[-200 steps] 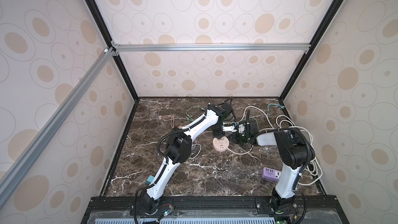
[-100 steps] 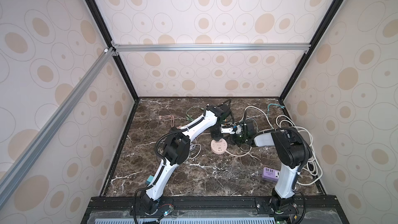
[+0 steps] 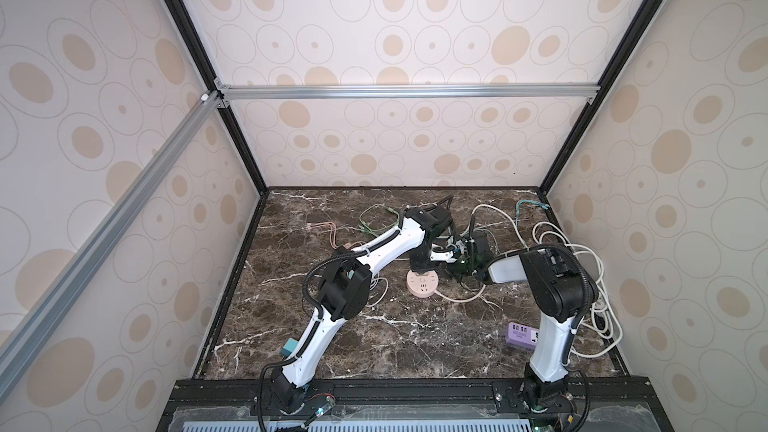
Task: Insert the plug
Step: 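Press the pink adapter down into the round socket with the right gripper, then open the left gripper and move it to the cable pile while the right lifts away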
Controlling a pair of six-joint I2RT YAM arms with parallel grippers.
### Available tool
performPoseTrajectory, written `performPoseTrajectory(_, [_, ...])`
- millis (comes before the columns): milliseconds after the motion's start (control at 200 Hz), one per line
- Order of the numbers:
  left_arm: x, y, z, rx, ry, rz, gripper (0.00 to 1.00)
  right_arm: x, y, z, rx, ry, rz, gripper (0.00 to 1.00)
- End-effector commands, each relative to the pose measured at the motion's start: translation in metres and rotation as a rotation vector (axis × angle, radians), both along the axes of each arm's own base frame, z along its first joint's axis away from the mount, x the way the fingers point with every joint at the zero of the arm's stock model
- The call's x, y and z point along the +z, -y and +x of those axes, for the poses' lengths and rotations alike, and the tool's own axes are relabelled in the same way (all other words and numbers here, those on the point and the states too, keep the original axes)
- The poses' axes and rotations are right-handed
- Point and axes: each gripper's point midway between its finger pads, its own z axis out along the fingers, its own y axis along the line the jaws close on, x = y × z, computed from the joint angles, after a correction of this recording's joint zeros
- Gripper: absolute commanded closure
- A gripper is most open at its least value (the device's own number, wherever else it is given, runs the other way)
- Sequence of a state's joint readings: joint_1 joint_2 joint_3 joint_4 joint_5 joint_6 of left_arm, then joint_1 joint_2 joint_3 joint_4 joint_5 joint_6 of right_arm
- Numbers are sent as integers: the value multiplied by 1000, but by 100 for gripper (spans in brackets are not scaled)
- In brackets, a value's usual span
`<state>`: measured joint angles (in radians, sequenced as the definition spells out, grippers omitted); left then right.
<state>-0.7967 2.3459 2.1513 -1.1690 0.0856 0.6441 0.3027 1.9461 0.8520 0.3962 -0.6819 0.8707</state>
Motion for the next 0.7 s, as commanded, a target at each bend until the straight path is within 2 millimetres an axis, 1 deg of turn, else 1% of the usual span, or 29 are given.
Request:
performPoseTrajectory(0, [-98, 8, -32, -52, -190, 29, 100, -17, -21, -40, 96, -115, 25, 97])
performPoseTrajectory(95, [-117, -11, -38, -22, -200, 80, 100, -17, -20, -42, 97, -114, 21, 96])
performPoseTrajectory(135, [-120, -16, -35, -14, -177, 94, 100, -14, -20, -42, 100, -110, 26, 96])
performPoseTrajectory(165, [-118, -18, -31, -4, -159, 97, 100, -10, -21, -40, 100, -101, 29, 94])
performPoseTrajectory(215, [-106, -14, -20, 20, -132, 74, 92, -2, -20, -37, 101, -76, 22, 89])
performPoseTrajectory(280, [-75, -2, 0, 46, -101, -14, 89, 10, -14, -30, 89, -31, -19, 81])
performPoseTrajectory(315, [-53, 6, 13, 56, -65, -72, 87, 16, -9, -26, 77, -4, -50, 76])
performPoseTrajectory(335, [-41, 9, 21, 63, -41, -99, 84, 19, -6, -24, 72, 9, -66, 74])
performPoseTrajectory(365, [-23, 12, 31, 68, -5, -137, 77, 24, -1, -21, 62, 30, -93, 70])
performPoseTrajectory(415, [6, 16, 47, 74, 57, -188, 60, 32, 6, -20, 58, 61, -140, 64])
performPoseTrajectory(470, [37, 18, 59, 81, 119, -234, 50, 37, 15, -20, 58, 92, -204, 58])
performPoseTrajectory(540, [71, 20, 61, 73, 169, -287, 40, 39, 28, -24, 49, 116, -286, 51])
performPoseTrajectory(580, [87, 19, 61, 74, 186, -322, 31, 40, 37, -27, 32, 125, -332, 46])
performPoseTrajectory(600, [94, 20, 58, 71, 190, -339, 24, 41, 40, -28, 26, 133, -353, 45])
performPoseTrajectory(680, [119, 20, 46, 55, 192, -412, 16, 45, 50, -33, 25, 162, -404, 37])
performPoseTrajectory(695, [122, 19, 43, 51, 190, -423, 12, 45, 52, -35, 26, 163, -416, 36])
